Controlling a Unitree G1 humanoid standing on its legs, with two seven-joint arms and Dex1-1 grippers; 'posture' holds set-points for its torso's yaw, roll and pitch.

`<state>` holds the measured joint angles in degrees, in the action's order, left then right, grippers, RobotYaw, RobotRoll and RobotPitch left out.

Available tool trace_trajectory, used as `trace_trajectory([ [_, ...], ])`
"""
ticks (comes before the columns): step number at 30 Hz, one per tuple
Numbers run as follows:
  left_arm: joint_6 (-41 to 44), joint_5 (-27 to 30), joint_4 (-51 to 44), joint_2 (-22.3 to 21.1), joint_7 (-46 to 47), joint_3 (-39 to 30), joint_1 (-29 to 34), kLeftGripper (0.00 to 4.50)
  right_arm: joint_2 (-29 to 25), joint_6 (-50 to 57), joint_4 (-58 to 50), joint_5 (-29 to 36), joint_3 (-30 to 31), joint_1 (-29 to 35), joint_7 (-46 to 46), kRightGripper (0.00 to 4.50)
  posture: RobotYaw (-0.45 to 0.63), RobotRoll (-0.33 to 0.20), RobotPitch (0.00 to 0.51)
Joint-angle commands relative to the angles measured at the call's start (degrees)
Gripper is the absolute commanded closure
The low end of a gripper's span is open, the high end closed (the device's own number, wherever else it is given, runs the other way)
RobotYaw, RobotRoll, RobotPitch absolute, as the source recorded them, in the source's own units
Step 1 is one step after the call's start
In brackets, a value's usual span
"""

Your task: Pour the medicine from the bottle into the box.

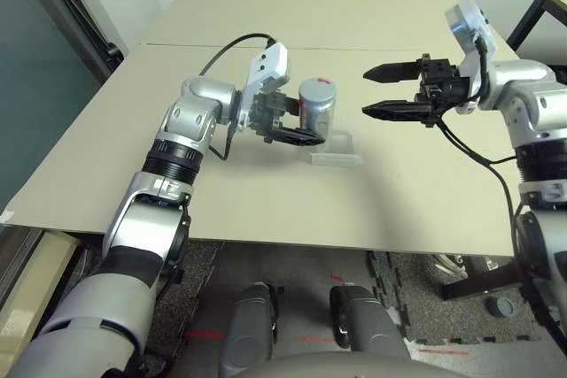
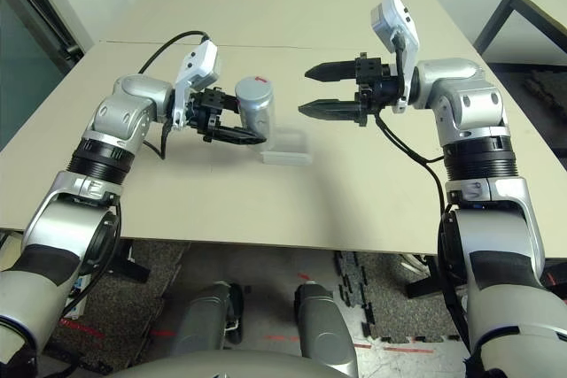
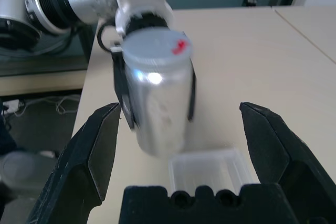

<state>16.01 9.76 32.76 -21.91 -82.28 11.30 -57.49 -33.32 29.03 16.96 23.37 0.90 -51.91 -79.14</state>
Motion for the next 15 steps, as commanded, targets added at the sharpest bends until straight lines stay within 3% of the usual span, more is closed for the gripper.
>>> trace_trajectory([
  [1, -1.9, -0.8, 2.6, 0.6, 0.0, 0.8, -1.2, 1.75, 1.7, 0.6, -2.2, 0.5, 0.6, 0.5, 2.7, 0.0, -0.02, 0.0, 0.078],
  [15, -4.0, -1.4, 5.2, 2.6, -0.8, 1.8, -2.7, 1.75, 7.9, -1.8, -0.6, -1.6, 3.3, -2.2, 8.4, 0.0, -0.03, 0.0, 0.08],
])
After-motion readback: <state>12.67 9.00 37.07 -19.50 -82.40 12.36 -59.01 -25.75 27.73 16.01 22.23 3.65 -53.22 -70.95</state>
